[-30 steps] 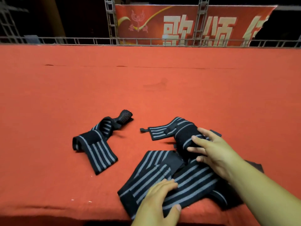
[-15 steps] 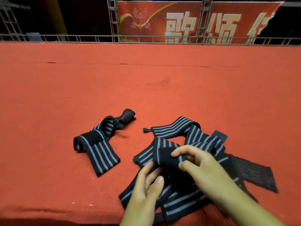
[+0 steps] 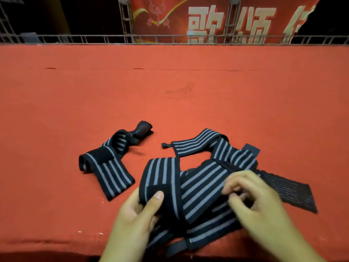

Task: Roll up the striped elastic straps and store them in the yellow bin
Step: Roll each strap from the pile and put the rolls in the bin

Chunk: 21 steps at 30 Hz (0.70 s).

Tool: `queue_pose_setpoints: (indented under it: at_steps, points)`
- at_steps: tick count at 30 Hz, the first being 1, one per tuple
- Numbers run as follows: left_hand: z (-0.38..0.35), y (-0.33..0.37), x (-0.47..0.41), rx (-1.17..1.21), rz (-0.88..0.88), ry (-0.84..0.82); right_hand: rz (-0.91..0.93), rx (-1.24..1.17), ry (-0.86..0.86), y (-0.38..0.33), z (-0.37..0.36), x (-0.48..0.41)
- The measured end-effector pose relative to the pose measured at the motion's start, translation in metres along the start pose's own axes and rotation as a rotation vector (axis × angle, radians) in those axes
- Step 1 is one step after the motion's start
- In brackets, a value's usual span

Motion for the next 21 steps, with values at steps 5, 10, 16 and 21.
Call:
queue_pose_setpoints:
  at_steps: [5, 10, 16, 21]
  points:
    - [0.023, 0.011, 0.0, 0.0, -0.03, 0.085, -0.354, 0.301, 0.195, 0.104, 0.075, -0.023]
    - [0.077, 0.017, -0.011, -0.059, -0.037, 0.288, -0.516, 0.469, -0.217, 0.163, 0.066, -0.013]
    - [0.092, 0.004, -0.014, -0.245, 0.051, 0.281, -0.557, 0.598, -0.262, 0.163, 0.067, -0.019]
    - [0.094, -0.004, -0.012, -0.307, 0.077, 0.264, -0.631, 0.666, -0.279, 0.165, 0.071, -0.028]
Point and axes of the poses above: each hand's wrist, its own x-axis away from the middle knuckle, its own z-axis out of the back of the hand, y = z × x, the point moved 9 cm from there along -x, towards the middle knuckle, and after that the axes turned 1 degree about -x, right-handed, at the moved point
